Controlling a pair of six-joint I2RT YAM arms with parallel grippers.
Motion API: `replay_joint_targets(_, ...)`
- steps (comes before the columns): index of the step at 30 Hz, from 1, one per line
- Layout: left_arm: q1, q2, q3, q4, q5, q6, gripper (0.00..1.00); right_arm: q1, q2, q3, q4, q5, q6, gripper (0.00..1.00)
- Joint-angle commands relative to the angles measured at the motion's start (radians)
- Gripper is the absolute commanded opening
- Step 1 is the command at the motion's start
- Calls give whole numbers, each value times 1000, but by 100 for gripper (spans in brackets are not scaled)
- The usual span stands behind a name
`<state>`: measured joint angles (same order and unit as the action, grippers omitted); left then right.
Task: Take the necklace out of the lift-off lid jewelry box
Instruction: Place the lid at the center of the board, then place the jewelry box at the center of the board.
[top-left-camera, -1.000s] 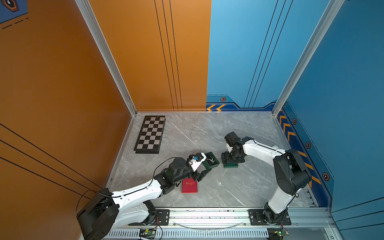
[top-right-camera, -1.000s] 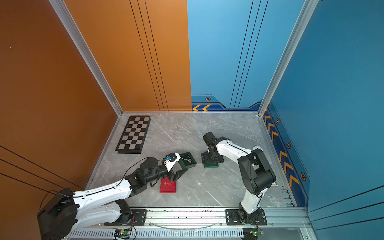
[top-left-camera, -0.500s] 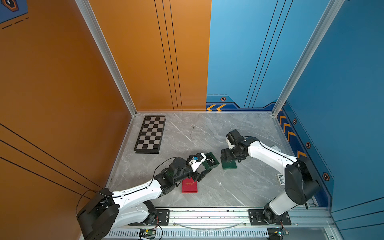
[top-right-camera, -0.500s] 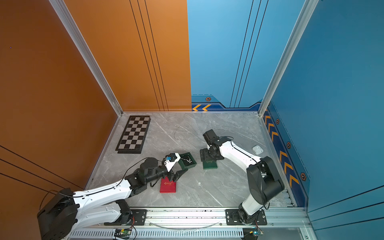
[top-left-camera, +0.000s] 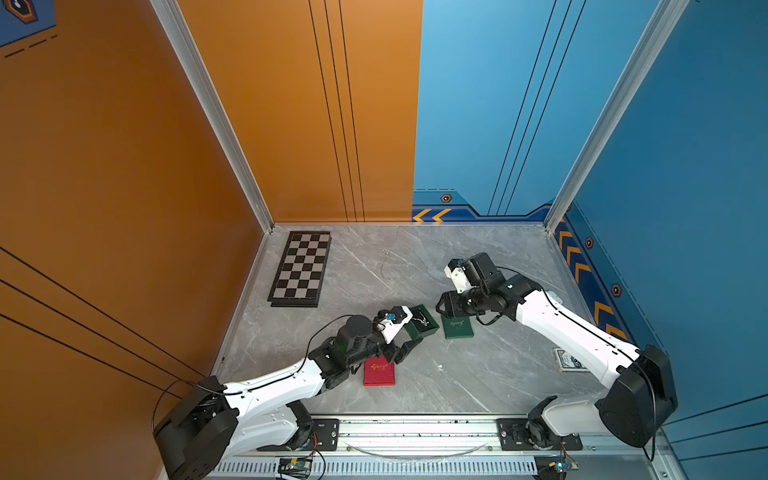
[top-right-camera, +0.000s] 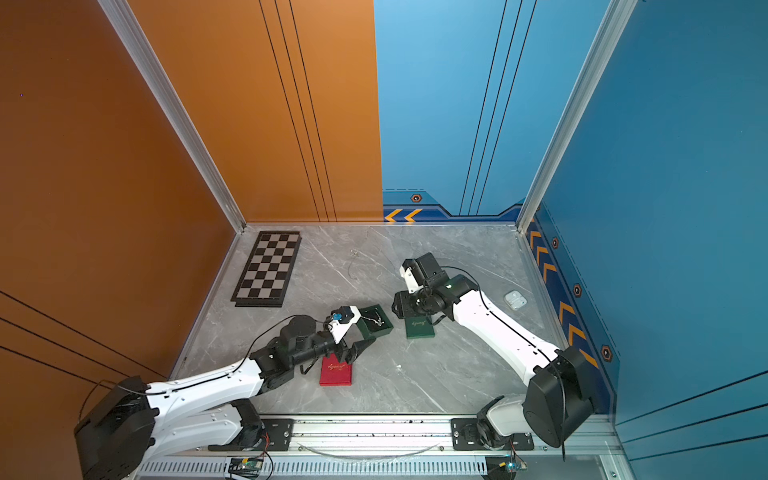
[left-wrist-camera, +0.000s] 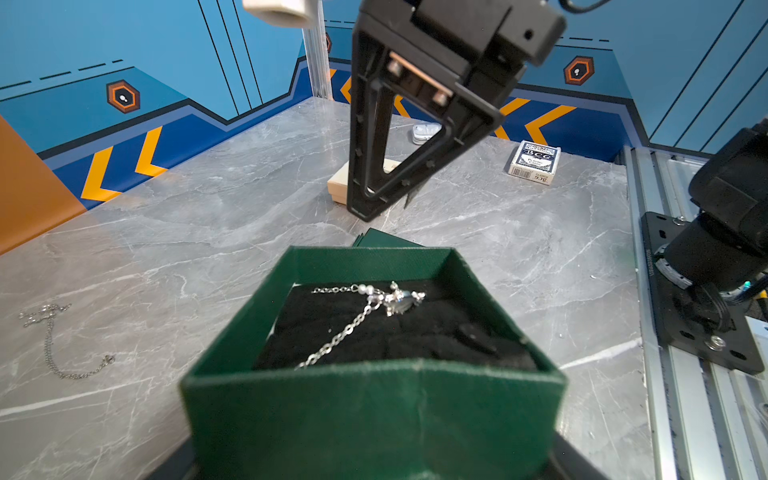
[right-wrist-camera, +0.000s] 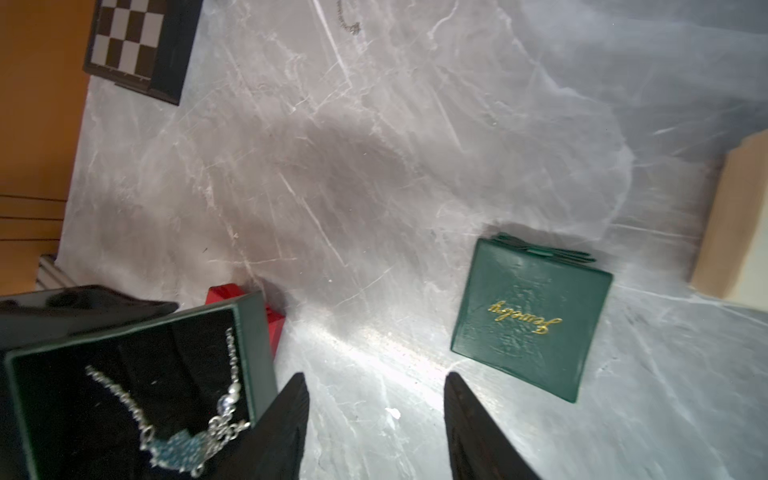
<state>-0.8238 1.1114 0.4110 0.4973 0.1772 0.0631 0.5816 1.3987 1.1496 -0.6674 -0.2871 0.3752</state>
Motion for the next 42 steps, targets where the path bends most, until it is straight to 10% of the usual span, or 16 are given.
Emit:
replay_joint_targets(1,9,-17,-2,-5,19,0,64,21,7,36,24,-51,10,53)
replay_joint_targets(14,8,-18,-2,-5,19,1,64,71,63,43,46,-87,12,45)
replay_joint_targets(27,8,-13,-2,-6,8,1,64,83,71,50,58,-124,10,7)
replay_joint_targets(42,8,-4,-10,-6,-58,-64,100,72,85,94,60,18,28,0)
